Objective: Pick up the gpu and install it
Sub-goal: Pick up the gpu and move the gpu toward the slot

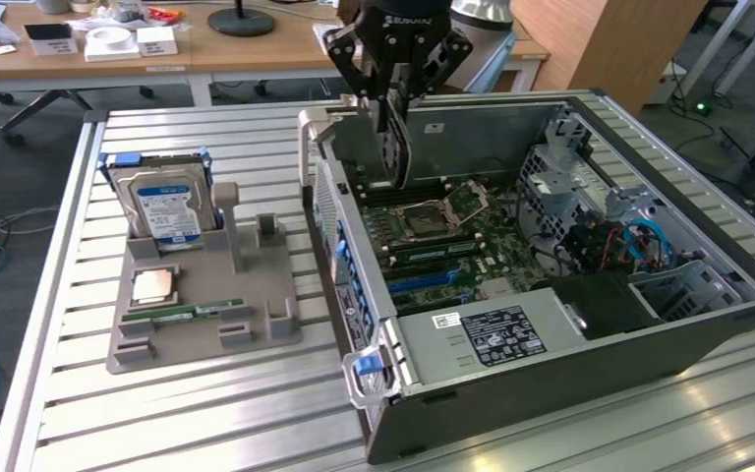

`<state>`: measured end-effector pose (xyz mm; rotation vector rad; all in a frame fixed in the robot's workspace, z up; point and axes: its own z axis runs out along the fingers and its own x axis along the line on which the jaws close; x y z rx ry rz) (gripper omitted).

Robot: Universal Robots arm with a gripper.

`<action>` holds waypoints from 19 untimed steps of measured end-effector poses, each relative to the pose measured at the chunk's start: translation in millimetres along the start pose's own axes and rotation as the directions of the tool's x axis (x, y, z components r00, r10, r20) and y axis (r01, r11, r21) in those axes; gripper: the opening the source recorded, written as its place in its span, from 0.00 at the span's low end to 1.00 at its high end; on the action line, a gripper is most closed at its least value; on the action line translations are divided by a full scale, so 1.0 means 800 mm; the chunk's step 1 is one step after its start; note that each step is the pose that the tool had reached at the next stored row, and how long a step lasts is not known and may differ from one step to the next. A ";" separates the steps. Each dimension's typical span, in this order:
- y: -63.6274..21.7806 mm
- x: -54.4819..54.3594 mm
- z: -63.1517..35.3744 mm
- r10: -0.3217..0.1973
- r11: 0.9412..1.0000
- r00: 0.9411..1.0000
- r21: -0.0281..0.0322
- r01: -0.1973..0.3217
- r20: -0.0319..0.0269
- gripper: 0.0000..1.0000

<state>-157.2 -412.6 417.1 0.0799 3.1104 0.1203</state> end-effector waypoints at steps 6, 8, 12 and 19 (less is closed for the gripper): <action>0.003 -0.029 0.001 0.000 1.000 1.000 -0.003 0.000 0.000 0.26; 0.003 -0.038 0.001 0.000 1.000 1.000 -0.004 0.000 0.000 0.26; 0.005 -0.056 0.002 0.000 1.000 1.000 -0.005 0.000 0.000 0.26; 0.008 -0.085 0.003 0.000 1.000 1.000 -0.006 0.000 0.000 0.26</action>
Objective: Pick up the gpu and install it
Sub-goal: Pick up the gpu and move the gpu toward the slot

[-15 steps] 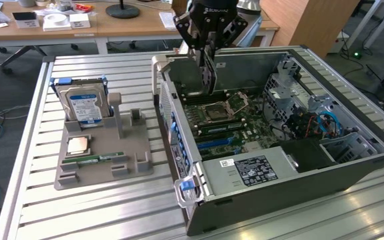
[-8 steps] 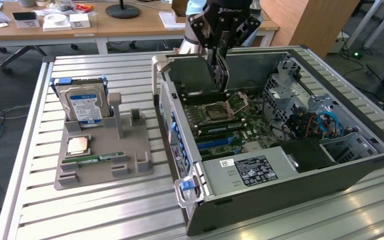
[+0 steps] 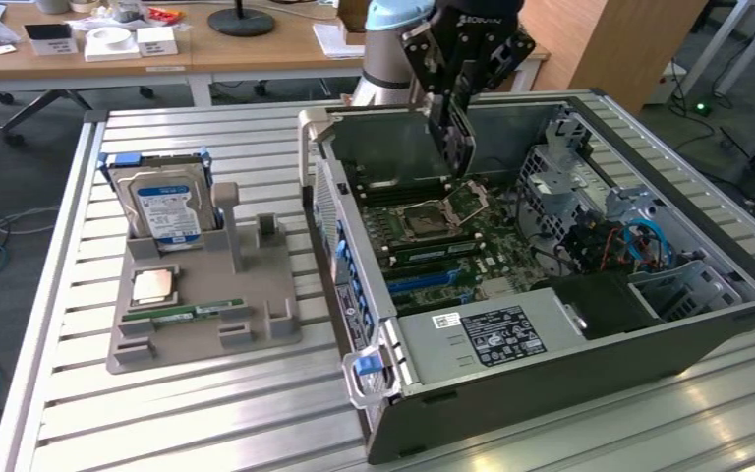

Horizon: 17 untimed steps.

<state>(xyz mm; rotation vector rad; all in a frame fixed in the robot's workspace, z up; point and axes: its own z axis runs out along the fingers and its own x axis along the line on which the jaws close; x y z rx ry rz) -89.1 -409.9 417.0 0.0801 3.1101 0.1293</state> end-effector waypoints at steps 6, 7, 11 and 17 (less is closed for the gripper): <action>0.002 -0.023 0.001 0.000 1.000 1.000 0.000 0.000 0.000 0.26; 0.002 -0.027 0.001 0.000 1.000 1.000 0.000 0.000 0.000 0.26; 0.003 -0.044 0.001 0.000 1.000 1.000 0.000 0.000 0.000 0.26; 0.005 -0.065 0.002 0.000 1.000 1.000 0.000 0.000 0.000 0.26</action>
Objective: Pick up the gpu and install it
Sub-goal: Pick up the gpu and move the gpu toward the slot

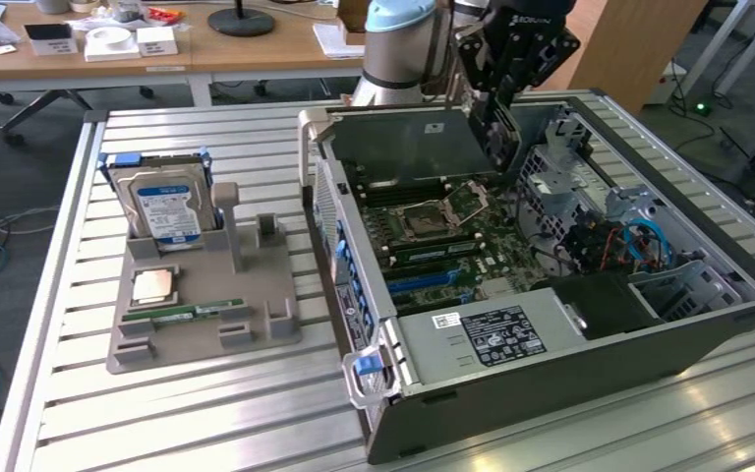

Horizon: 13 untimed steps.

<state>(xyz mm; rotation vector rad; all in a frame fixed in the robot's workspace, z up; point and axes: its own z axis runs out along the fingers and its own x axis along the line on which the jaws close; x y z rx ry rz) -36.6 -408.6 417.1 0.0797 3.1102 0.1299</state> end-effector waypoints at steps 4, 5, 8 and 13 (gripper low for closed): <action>0.001 -0.011 0.000 0.000 1.000 1.000 0.000 0.000 0.000 0.26; 0.001 -0.014 0.000 0.000 1.000 1.000 0.000 0.000 0.000 0.26; 0.002 -0.024 0.001 0.000 1.000 1.000 0.000 0.000 0.000 0.26; 0.003 -0.039 0.001 0.000 1.000 1.000 -0.001 0.000 0.000 0.26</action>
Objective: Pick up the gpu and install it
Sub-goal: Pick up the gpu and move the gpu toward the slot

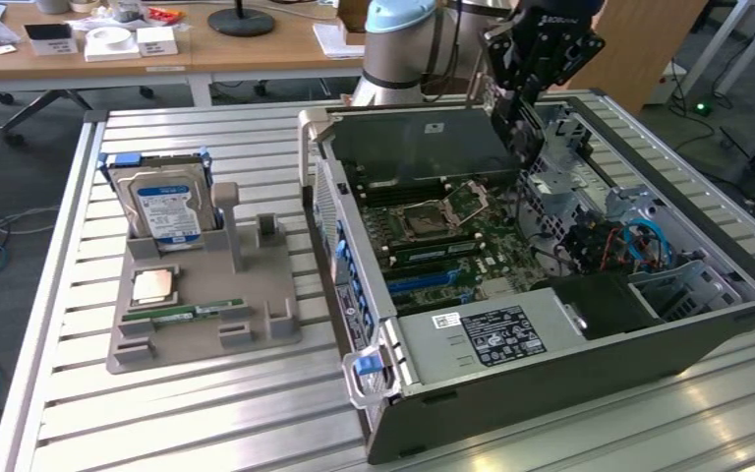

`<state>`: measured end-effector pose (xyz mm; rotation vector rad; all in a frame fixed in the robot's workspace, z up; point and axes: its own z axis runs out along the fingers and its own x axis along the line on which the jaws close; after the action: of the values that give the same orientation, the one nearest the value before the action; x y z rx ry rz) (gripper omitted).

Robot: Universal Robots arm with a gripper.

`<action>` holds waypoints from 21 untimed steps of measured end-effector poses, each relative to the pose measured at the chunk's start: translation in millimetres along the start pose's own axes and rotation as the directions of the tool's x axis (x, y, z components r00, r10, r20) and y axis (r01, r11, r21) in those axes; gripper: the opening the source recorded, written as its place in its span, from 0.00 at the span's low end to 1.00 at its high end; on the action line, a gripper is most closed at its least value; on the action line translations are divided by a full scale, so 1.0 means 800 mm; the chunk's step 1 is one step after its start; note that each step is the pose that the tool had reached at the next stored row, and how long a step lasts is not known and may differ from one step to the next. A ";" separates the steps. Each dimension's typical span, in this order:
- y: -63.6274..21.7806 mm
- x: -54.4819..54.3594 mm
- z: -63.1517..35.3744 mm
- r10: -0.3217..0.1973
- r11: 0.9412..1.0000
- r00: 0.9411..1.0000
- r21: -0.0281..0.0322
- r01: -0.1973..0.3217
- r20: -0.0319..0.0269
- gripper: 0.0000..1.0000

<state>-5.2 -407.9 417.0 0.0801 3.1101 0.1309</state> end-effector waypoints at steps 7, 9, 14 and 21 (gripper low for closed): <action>0.002 -0.026 0.001 0.000 1.000 1.000 -0.001 0.000 0.000 0.26; 0.002 -0.033 0.001 0.000 1.000 1.000 -0.001 0.000 0.000 0.26; 0.003 -0.049 0.002 0.000 1.000 1.000 -0.001 0.000 0.000 0.26; 0.004 -0.060 0.002 0.000 1.000 1.000 -0.001 0.000 0.000 0.26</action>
<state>42.7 -407.2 417.1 0.0801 3.1101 0.1331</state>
